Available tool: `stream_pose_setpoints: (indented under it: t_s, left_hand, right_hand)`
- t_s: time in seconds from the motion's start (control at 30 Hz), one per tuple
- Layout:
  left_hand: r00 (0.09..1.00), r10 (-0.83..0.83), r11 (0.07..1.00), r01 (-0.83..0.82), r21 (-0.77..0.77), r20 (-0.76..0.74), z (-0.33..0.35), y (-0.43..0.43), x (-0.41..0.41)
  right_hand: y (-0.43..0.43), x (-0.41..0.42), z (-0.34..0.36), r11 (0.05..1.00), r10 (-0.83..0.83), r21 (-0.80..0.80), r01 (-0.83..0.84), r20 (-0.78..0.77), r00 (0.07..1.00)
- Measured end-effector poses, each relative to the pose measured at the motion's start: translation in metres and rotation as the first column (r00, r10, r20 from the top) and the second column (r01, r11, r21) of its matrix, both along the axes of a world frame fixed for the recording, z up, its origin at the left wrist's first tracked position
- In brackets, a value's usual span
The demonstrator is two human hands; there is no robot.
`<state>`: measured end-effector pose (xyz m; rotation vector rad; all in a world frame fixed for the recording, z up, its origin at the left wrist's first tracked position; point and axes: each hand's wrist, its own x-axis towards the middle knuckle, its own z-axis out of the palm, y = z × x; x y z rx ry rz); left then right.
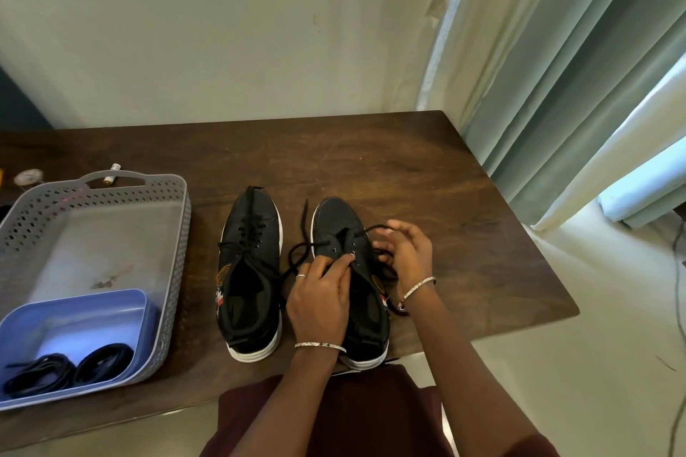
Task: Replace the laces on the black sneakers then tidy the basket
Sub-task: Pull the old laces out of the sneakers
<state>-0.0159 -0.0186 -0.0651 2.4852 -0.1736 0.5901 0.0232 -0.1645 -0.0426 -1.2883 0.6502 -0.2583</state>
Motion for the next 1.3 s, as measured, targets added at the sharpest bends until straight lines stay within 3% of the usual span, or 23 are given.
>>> stream_pose_setpoints:
  t_s: [0.07,0.13,0.17,0.2,0.23,0.37,0.43,0.5,0.57,0.63,0.67,0.83,0.93,1.0,1.13,1.2,1.23,1.3]
  left_hand:
    - [1.0,-0.004,1.0,0.004,-0.009,-0.002,0.001,0.0,0.0]
    - [1.0,-0.002,1.0,0.001,-0.018,-0.011,0.001,0.0,0.001]
    - [1.0,0.002,1.0,-0.003,-0.022,-0.014,0.001,0.0,0.001]
    - [1.0,0.004,1.0,-0.005,-0.024,-0.015,0.001,0.0,0.001]
    - [1.0,0.004,1.0,-0.004,-0.024,-0.018,0.001,0.0,0.001]
    - [0.999,-0.001,1.0,0.0,-0.013,-0.032,0.002,0.0,0.001]
    - [0.999,-0.006,1.0,0.006,-0.008,-0.034,0.003,0.0,0.001]
    - [0.999,-0.003,1.0,0.002,-0.006,-0.044,0.003,-0.001,0.001]
    - [0.998,0.001,1.0,-0.001,-0.013,-0.059,0.003,-0.002,0.001]
    - [0.998,-0.011,1.0,0.009,-0.027,-0.061,0.003,-0.002,0.001]
    - [0.998,-0.013,0.999,0.011,-0.034,-0.06,0.003,-0.002,0.001]
    - [0.999,-0.008,0.999,0.006,-0.05,-0.045,0.0,-0.001,0.002]
    - [0.999,-0.009,0.999,0.007,-0.047,-0.042,-0.001,-0.001,0.003]
    - [0.999,-0.007,0.999,0.004,-0.042,-0.052,0.0,-0.002,0.002]
    - [0.998,0.002,0.999,-0.004,-0.033,-0.057,0.0,-0.001,0.002]
    - [0.999,0.002,1.0,-0.003,-0.019,-0.042,-0.001,-0.001,0.002]
    - [0.999,0.003,1.0,-0.004,-0.015,-0.037,0.0,-0.001,0.001]
    - [0.999,0.008,1.0,-0.008,-0.017,-0.037,0.001,-0.001,0.001]
  right_hand:
    - [-0.003,0.003,0.003,0.906,0.146,-0.398,-0.146,-0.031,0.989]
    - [-0.002,0.007,0.005,0.586,0.291,-0.75,-0.307,-0.159,0.943]
    - [-0.001,0.01,0.006,0.407,0.326,-0.839,-0.361,-0.235,0.916]
    - [0.001,0.012,0.007,0.286,0.337,-0.874,-0.394,-0.293,0.895]
    - [0.002,0.015,0.01,0.228,0.336,-0.884,-0.408,-0.322,0.885]
    - [0.007,0.02,0.015,0.116,0.275,-0.901,-0.419,-0.376,0.885]
    - [0.006,0.017,0.012,0.181,0.255,-0.905,-0.385,-0.335,0.907]
    - [0.003,0.012,0.007,0.462,0.192,-0.838,-0.289,-0.223,0.956]
    - [-0.002,0.006,0.007,0.8,0.11,-0.582,-0.146,-0.097,0.989]
    - [-0.005,-0.001,0.01,0.959,0.033,-0.278,-0.048,-0.058,0.998]
    - [-0.007,-0.003,0.011,0.971,0.022,-0.235,-0.038,-0.07,0.997]
    - [-0.005,-0.003,0.012,0.773,0.125,-0.607,-0.183,-0.138,0.983]
    - [0.003,0.005,0.016,0.459,0.29,-0.819,-0.345,-0.229,0.929]
    - [0.007,0.012,0.017,0.278,0.329,-0.862,-0.423,-0.328,0.885]
    - [0.012,0.02,0.015,0.147,0.26,-0.889,-0.434,-0.389,0.884]
    - [0.011,0.02,0.013,0.16,0.225,-0.899,-0.408,-0.369,0.902]
    - [0.008,0.02,0.012,0.275,0.205,-0.89,-0.363,-0.315,0.927]
    - [0.002,0.016,0.016,0.699,0.14,-0.684,-0.211,-0.159,0.977]
